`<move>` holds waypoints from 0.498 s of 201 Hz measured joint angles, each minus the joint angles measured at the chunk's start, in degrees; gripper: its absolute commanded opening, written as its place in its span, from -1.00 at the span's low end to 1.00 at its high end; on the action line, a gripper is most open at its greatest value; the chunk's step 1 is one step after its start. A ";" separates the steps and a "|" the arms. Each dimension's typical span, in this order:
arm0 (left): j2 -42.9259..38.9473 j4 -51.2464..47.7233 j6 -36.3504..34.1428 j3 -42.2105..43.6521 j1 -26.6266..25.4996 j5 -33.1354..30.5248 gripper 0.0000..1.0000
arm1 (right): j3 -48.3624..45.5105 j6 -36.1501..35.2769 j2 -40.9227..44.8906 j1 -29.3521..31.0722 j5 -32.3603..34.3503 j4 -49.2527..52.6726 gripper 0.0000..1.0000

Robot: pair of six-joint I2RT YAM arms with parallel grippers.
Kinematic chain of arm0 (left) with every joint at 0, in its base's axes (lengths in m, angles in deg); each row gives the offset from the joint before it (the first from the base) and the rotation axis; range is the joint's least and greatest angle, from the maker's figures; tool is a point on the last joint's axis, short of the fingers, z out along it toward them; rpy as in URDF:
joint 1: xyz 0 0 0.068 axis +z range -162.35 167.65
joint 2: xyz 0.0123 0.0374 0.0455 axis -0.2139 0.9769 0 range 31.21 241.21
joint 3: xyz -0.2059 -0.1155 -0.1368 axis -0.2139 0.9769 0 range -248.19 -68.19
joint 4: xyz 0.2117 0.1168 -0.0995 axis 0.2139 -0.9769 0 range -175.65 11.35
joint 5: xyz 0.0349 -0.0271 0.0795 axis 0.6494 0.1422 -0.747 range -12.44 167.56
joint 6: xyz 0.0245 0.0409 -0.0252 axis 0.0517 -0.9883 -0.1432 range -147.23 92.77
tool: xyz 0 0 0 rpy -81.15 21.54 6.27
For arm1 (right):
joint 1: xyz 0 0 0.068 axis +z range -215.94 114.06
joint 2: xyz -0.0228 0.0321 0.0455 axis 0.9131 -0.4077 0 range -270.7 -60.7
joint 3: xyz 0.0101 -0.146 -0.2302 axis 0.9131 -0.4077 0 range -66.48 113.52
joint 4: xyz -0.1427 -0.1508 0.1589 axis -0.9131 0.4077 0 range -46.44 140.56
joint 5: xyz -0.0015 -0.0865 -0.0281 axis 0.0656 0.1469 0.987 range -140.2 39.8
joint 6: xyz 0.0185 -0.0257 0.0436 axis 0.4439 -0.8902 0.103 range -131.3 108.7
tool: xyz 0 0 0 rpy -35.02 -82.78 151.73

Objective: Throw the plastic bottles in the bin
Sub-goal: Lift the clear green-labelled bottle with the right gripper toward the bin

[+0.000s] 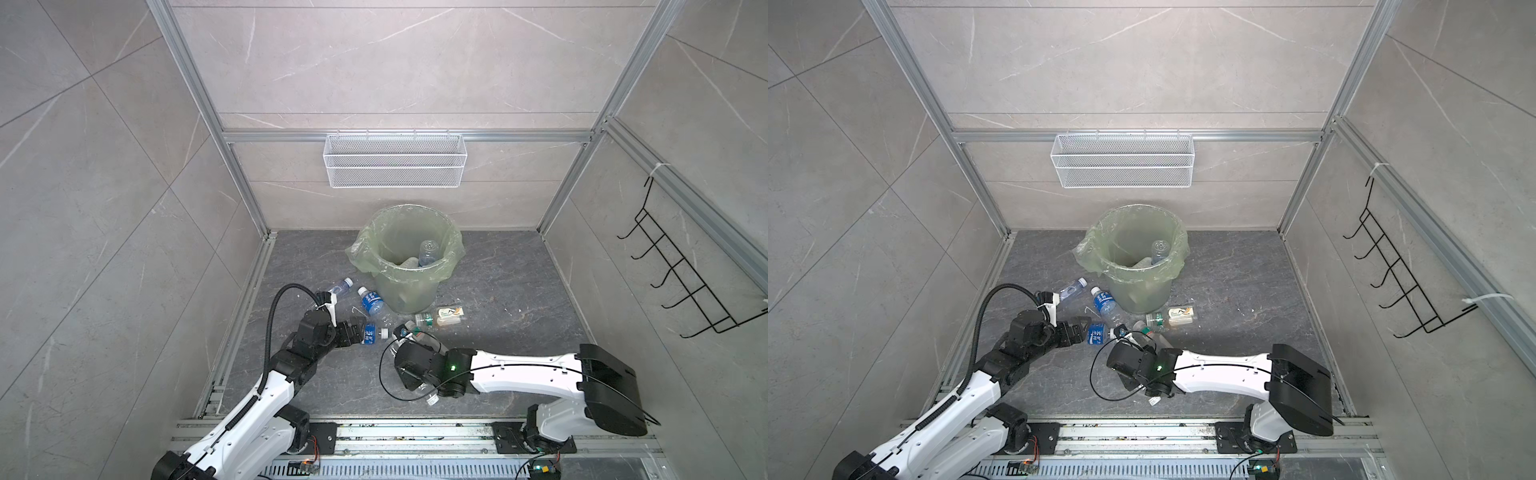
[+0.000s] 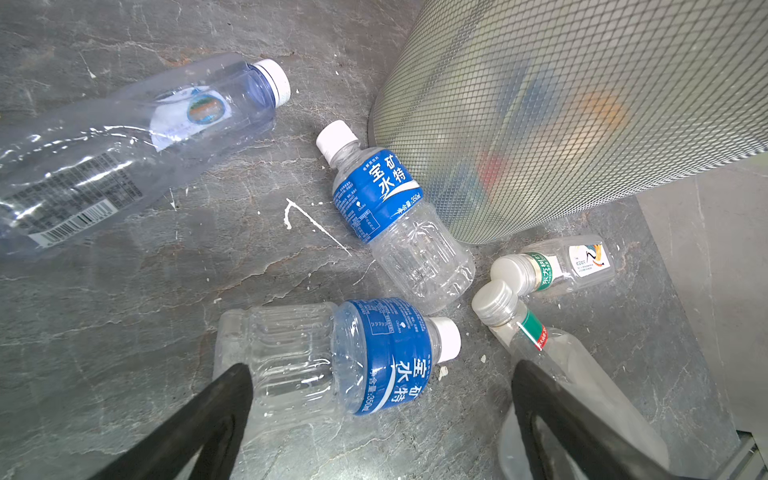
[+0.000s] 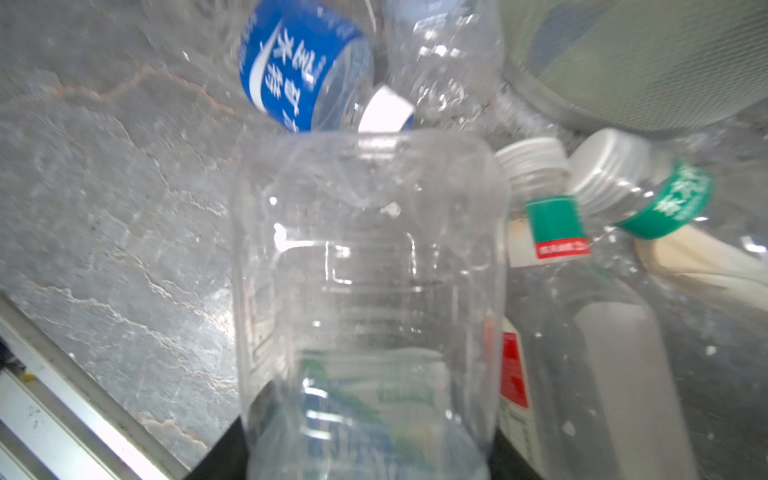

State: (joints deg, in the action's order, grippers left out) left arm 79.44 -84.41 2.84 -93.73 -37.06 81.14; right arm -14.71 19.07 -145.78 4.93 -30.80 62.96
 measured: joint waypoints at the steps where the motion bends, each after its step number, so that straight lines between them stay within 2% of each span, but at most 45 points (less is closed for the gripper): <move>1: 0.00 0.00 0.00 0.00 0.00 0.02 0.98 | -0.11 0.00 0.13 0.00 0.04 -0.04 0.01; 100: 2.40 1.60 0.00 0.00 0.00 1.62 0.99 | -8.28 -1.95 18.27 0.59 10.73 -5.05 -0.02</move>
State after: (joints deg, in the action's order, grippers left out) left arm 81.84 -82.81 2.84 -93.73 -37.06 82.76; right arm -23.00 17.13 -127.51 5.52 -20.07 57.91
